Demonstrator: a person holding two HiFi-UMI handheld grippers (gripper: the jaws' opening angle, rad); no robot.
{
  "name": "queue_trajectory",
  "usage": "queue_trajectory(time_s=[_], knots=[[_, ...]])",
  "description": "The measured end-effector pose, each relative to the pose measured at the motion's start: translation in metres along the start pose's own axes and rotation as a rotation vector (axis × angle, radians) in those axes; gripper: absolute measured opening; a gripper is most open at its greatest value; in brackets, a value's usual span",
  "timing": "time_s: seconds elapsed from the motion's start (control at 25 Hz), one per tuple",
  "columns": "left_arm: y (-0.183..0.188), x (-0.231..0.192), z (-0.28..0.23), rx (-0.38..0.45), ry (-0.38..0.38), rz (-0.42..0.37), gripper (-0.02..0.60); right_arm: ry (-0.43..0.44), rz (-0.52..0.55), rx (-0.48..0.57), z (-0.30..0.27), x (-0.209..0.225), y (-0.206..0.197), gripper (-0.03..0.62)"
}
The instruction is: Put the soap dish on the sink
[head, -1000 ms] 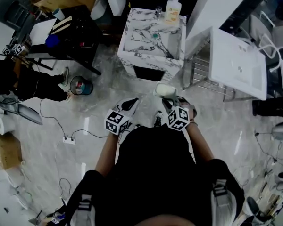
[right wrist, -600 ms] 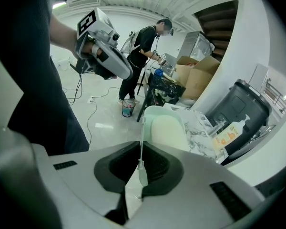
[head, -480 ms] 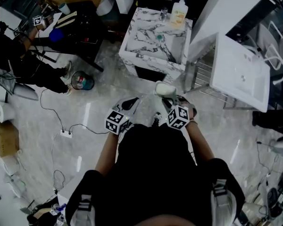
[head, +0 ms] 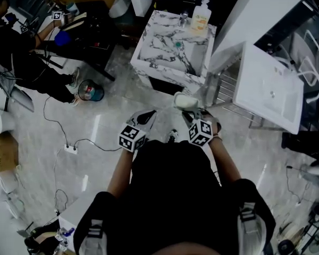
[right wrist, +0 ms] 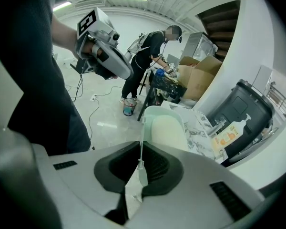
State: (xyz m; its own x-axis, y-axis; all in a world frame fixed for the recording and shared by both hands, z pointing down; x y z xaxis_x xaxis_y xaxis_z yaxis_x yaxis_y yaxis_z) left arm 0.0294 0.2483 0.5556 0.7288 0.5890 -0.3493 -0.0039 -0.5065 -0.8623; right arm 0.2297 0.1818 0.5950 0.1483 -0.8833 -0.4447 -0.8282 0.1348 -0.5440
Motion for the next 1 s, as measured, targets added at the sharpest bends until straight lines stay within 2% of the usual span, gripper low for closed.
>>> queue_trajectory(time_s=[0.44, 0.68, 1.0], knots=[[0.010, 0.006, -0.026, 0.006, 0.002, -0.007, -0.002, 0.000, -0.005, -0.001, 0.001, 0.019, -0.023, 0.009], [0.005, 0.001, -0.029, 0.008, 0.013, 0.007, -0.002, 0.007, 0.001, 0.009, -0.002, 0.022, -0.021, 0.009], [0.014, -0.007, -0.038, 0.015, -0.011, -0.007, -0.002, -0.010, -0.001, -0.011, -0.001, 0.027, -0.023, 0.009]])
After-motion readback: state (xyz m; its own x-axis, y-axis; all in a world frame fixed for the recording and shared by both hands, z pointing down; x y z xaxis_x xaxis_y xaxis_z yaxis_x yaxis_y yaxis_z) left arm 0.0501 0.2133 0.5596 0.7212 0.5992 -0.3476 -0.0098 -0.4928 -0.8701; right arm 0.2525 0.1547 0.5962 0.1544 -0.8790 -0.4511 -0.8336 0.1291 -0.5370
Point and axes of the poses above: the fingertips, and each gripper's own axes: z backward along the fingers, x to its right, y out of its top, the point moved 8 cm from there along z, backward along the fingers, and after that the axes turned 11 degrees about -y, right-handed, at the moved point
